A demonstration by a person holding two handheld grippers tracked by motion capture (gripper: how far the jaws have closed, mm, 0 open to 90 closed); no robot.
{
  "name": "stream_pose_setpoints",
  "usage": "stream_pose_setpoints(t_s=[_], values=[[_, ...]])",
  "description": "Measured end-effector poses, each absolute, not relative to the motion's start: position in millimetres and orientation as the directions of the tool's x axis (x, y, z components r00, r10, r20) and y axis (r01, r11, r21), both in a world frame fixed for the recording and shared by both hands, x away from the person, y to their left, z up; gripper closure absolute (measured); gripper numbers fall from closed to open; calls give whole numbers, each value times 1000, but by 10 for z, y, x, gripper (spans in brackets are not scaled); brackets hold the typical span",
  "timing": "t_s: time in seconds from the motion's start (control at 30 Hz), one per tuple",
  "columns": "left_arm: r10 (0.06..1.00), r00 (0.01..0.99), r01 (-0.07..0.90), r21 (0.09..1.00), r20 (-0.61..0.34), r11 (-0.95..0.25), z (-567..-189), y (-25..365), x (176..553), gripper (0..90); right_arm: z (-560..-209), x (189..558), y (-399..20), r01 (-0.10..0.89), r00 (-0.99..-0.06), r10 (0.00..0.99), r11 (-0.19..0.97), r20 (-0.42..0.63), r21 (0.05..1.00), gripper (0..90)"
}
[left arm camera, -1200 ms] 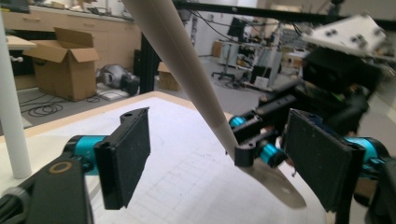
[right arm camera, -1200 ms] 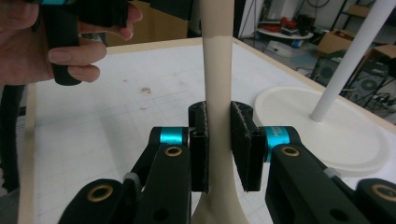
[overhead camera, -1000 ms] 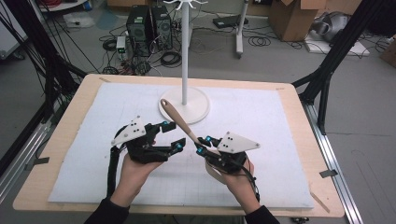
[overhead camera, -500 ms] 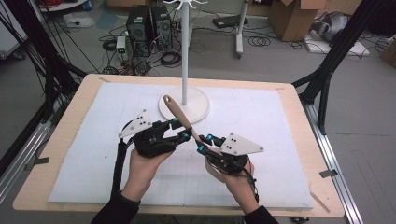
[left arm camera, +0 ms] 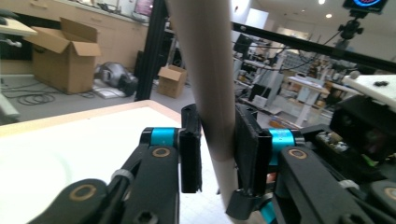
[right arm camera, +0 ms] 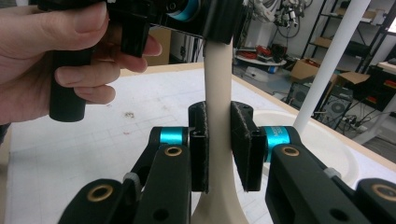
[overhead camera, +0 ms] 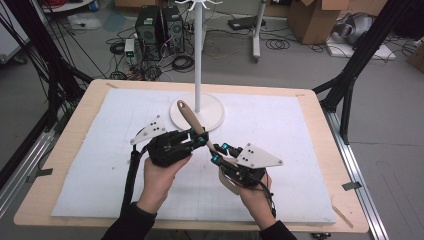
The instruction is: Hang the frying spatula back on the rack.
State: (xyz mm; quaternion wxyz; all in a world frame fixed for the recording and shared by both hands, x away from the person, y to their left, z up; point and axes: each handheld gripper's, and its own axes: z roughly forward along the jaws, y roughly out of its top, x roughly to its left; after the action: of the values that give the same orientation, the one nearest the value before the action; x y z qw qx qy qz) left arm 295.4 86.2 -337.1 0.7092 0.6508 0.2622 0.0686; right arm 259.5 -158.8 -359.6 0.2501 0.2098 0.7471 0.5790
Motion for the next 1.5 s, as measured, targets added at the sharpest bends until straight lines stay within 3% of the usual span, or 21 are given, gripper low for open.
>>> stream_pose_setpoints(t_s=[0.23, 0.3, 0.4, 0.43, 0.5, 0.53, 0.6, 0.8, 1.17, 1.5], values=[[419, 878, 212, 973, -229, 87, -3291, 820, 2981, 765, -3590, 2630, -1606, 24, -794, 595, 234, -124, 972, 760], [404, 889, 204, 976, -218, 77, -3254, 814, 3013, 766, -3580, 2645, -1621, 25, -796, 593, 231, -120, 973, 648], [395, 897, 193, 979, -201, 61, -3224, 821, 3040, 766, -3566, 2655, -1655, 26, -797, 594, 215, -110, 976, 595], [390, 902, 180, 983, -183, 44, -3193, 831, 3072, 767, -3552, 2670, -1703, 32, -798, 595, 206, -99, 978, 503], [390, 905, 173, 985, -171, 31, -3175, 839, 3087, 767, -3548, 2676, -1731, 37, -801, 592, 202, -92, 979, 478], [383, 912, 154, 988, -147, 11, -3138, 852, 3117, 767, -3546, 2691, -1790, 40, -802, 590, 200, -88, 979, 394], [366, 923, 134, 991, -121, -9, -3094, 868, 3156, 767, -3550, 2708, -1864, 57, -813, 578, 198, -69, 979, 317], [319, 945, 92, 993, -66, -67, -2955, 857, 3239, 767, -3609, 2759, -2129, 102, -862, 506, 179, -3, 979, 215], [249, 968, 62, 984, -19, -165, -2611, 796, 3571, 767, -3711, 2788, -2480, 146, -872, 487, 158, 52, 977, 190], [248, 969, 46, 987, -7, -151, -2376, 809, 3845, 767, -3734, 2826, -2632, 157, -887, 456, 156, 70, 975, 177]])
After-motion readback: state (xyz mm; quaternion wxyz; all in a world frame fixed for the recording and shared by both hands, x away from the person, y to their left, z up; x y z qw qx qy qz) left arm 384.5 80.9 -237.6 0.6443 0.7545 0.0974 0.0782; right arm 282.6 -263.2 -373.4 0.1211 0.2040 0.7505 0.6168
